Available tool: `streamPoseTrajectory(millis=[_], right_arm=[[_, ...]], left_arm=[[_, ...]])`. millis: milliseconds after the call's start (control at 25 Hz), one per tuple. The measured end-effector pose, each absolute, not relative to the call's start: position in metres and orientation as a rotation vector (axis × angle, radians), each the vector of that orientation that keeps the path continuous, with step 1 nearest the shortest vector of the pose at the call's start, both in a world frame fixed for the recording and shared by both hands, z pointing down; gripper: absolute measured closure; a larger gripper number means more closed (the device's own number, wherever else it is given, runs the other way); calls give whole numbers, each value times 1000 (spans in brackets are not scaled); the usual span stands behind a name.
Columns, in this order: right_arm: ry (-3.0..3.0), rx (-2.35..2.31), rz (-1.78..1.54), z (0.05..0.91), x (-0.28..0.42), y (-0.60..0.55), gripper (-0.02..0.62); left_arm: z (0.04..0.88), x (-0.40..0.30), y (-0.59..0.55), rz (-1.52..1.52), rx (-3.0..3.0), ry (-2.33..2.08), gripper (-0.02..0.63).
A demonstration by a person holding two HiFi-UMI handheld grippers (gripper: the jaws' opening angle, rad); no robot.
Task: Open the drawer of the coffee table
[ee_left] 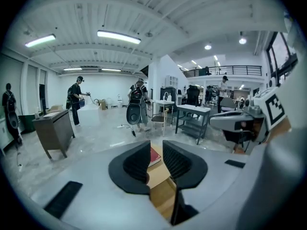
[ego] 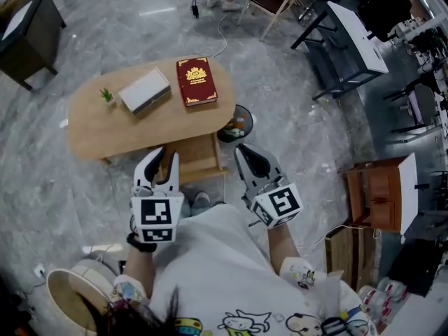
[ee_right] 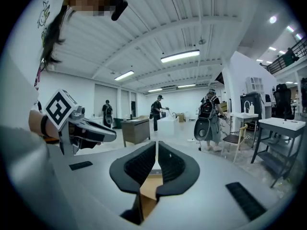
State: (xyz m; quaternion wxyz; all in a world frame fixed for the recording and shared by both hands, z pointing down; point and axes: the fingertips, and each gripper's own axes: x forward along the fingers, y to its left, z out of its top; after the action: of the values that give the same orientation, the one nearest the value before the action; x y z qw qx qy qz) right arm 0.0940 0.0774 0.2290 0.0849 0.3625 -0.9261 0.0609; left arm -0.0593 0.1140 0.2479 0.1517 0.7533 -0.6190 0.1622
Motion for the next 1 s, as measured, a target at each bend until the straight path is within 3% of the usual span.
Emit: streamPoseTrajectory(millis=[320,1000], right_arm=[[-2764,1101,188,230,101,82,595],[-2741,1080,258,238,101,72,595]], left_arm=[[243,-72,128,416,2099,-1853,597],[256,-88,125,436,2051,-1856,603]])
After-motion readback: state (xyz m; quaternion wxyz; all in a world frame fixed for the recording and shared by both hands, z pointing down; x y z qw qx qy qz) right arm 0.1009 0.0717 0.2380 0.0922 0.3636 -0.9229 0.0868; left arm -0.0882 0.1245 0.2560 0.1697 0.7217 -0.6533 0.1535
